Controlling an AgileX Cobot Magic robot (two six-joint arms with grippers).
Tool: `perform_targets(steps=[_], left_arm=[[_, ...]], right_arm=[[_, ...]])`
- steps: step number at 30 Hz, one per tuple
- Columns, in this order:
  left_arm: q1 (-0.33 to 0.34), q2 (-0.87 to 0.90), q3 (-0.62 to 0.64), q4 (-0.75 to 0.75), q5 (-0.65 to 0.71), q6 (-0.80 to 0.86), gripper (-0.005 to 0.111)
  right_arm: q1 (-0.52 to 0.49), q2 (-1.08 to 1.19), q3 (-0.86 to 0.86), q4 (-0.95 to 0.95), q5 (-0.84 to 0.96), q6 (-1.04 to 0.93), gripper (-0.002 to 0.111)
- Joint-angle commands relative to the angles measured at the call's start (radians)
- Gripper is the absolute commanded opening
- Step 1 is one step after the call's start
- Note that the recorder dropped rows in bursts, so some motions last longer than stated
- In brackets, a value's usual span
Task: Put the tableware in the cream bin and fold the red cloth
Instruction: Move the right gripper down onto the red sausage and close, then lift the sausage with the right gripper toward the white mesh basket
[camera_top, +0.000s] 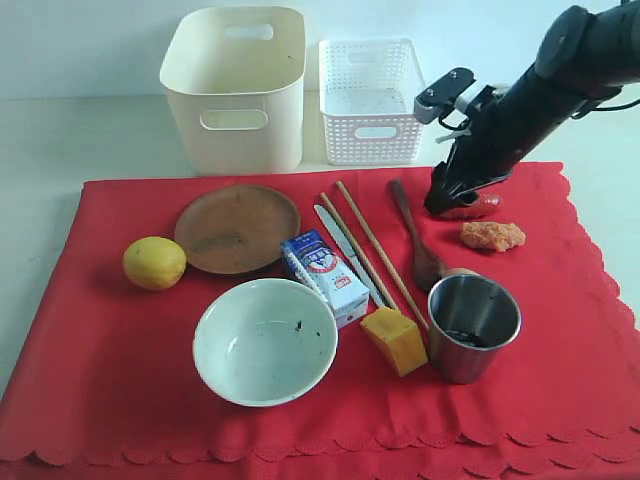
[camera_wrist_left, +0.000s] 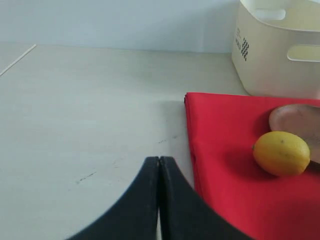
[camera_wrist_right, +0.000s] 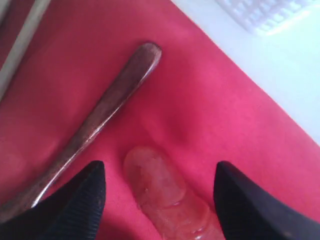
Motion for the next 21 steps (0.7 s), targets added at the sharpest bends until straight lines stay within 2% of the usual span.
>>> perform_targets(steps=[1,12,14,21], left_arm=[[0.004,-0.007,-0.001,-0.005,-0.012,0.003,0.0],[0.004,-0.007,-0.001,-0.005,-0.012,0.003,0.0],[0.004,-0.007,-0.001,-0.005,-0.012,0.003,0.0],[0.004,-0.007,-0.001,-0.005,-0.012,0.003,0.0]], right_arm=[[0.002,0.026,-0.01,-0.004,-0.019,0.005,0.061],[0.002,0.049,-0.01,-0.027,-0.022,0.008,0.052],[0.002,0.049,-0.01,-0.027,-0.022,0.008,0.044],[0.002,0.049,-0.012,-0.027,-0.05,0.008,0.001]])
